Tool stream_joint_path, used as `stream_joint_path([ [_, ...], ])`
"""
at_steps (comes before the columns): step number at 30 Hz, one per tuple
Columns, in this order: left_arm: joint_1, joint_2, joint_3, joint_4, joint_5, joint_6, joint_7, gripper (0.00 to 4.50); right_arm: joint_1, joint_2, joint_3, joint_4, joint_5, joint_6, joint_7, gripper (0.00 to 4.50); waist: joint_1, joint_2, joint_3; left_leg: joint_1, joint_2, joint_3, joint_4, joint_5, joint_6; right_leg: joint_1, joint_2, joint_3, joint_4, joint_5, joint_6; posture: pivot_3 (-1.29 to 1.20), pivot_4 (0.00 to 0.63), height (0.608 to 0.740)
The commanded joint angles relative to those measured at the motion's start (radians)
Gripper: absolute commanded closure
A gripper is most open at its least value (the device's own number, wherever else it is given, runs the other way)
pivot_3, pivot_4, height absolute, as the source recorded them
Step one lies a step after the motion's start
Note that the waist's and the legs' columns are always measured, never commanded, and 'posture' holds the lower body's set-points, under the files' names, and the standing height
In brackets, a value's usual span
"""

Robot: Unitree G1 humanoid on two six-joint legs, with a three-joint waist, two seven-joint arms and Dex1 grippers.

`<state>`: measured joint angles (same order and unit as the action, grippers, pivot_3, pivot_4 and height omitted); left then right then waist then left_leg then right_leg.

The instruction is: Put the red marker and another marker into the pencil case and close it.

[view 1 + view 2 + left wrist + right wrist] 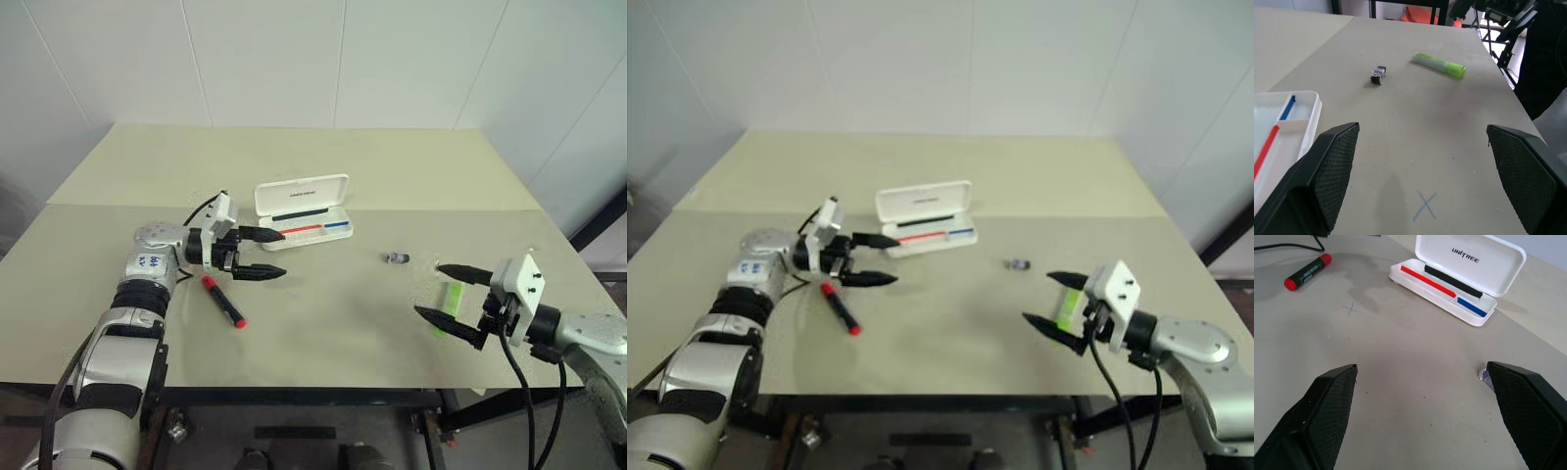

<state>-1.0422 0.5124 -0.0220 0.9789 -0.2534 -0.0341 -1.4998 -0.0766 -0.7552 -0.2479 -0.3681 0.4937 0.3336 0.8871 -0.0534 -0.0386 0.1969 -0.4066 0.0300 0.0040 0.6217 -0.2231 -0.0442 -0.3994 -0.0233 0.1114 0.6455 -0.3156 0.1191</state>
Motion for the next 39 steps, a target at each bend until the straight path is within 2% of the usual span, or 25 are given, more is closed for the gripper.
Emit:
stream_joint_path([
  [1, -0.065, -0.003, 0.004, 0.034, 0.03, -0.025, 0.003, 0.03, 0.0, 0.016, -0.032, -0.069, 0.02, 0.002, -0.044, 0.0, 0.0, -0.001, 0.0, 0.0, 0.0, 0.0, 0.0, 0.0, 0.0, 0.0, 0.0, 0.0, 0.0, 0.0, 0.0, 0.0, 0.15, 0.74],
  [8, -0.117, -0.041, 0.006, 0.136, 0.094, -0.052, 0.117, 0.03, 0.011, 0.043, -0.017, -0.134, 0.016, 0.017, -0.113, 0.0, 0.004, -0.001, 0.001, 0.0, 0.0, 0.0, 0.0, 0.0, 0.0, 0.0, 0.0, 0.0, 0.0, 0.0, 0.0, 0.0, 0.15, 0.74],
  [14, -0.186, -0.08, -0.056, 0.245, 0.259, -0.09, 0.421, 0.03, 0.016, 0.048, -0.021, -0.169, 0.023, 0.034, -0.143, 0.0, 0.007, -0.003, 0.002, 0.0, 0.0, -0.001, 0.0, 0.0, 0.0, 0.0, 0.0, 0.0, 0.0, 0.0, 0.001, 0.0, 0.15, 0.74],
  [21, -0.24, -0.157, -0.085, 0.334, 0.357, -0.043, 0.605, 0.03, 0.031, 0.065, -0.04, -0.166, 0.0, 0.014, -0.168, 0.0, 0.02, -0.005, 0.003, -0.001, -0.001, 0.0, 0.0, 0.0, 0.0, 0.0, 0.0, 0.0, -0.001, 0.0, 0.001, 0.0, 0.15, 0.74],
  [31, -0.27, -0.181, -0.084, 0.372, 0.442, -0.007, 0.778, 0.03, 0.175, 0.092, -0.099, -0.288, 0.008, 0.028, -0.242, 0.0, 0.024, -0.006, 0.003, -0.001, -0.001, 0.0, -0.001, -0.001, 0.0, 0.0, 0.0, 0.0, -0.001, 0.0, 0.002, 0.0, 0.15, 0.74],
  [39, -0.268, -0.197, -0.087, 0.382, 0.477, 0.0, 0.823, 0.03, 0.187, 0.095, -0.102, -0.295, 0.008, 0.028, -0.26, 0.0, 0.024, -0.006, 0.004, -0.001, -0.001, 0.0, -0.001, -0.001, 0.0, 0.0, 0.0, 0.0, -0.001, 0.0, 0.002, 0.0, 0.15, 0.74],
])
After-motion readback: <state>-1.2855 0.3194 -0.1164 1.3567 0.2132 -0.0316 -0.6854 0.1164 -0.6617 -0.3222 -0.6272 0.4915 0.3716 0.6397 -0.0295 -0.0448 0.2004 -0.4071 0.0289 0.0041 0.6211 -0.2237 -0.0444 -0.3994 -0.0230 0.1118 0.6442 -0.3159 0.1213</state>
